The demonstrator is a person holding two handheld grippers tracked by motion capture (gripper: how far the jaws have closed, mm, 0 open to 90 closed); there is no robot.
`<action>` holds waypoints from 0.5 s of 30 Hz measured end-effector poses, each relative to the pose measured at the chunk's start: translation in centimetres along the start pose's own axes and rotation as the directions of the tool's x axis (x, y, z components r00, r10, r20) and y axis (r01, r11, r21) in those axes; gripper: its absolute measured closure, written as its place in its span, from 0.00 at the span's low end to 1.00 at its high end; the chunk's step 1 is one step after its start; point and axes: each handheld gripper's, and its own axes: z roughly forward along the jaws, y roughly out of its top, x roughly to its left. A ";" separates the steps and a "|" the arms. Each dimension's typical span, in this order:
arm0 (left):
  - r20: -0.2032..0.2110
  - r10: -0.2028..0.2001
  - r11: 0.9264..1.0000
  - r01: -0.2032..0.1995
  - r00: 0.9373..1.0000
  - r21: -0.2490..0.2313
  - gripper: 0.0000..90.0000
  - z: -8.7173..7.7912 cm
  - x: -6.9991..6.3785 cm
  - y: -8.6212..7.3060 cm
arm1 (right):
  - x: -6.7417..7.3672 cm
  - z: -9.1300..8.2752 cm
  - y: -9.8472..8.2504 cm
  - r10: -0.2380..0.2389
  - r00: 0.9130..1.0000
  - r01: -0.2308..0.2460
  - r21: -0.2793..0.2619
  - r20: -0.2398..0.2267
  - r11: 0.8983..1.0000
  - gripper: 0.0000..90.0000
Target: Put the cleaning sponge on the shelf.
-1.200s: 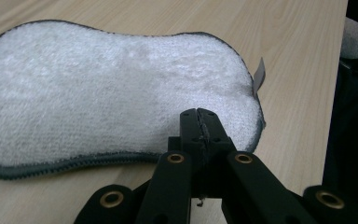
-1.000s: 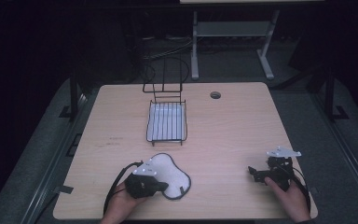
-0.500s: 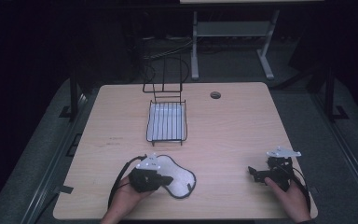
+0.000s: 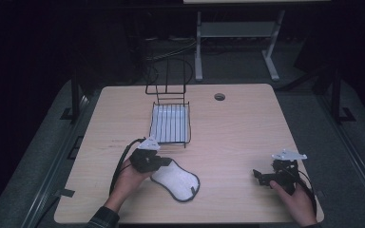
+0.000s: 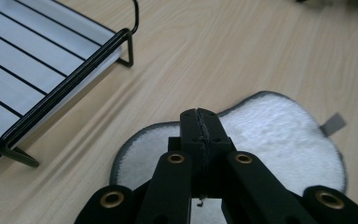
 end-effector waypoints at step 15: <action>-0.036 -0.006 0.998 0.009 0.999 0.063 1.00 1.1 0.8 -0.9 | 0.0 0.0 0.0 -0.002 1.000 0.002 0.000 -0.001 1.000 0.01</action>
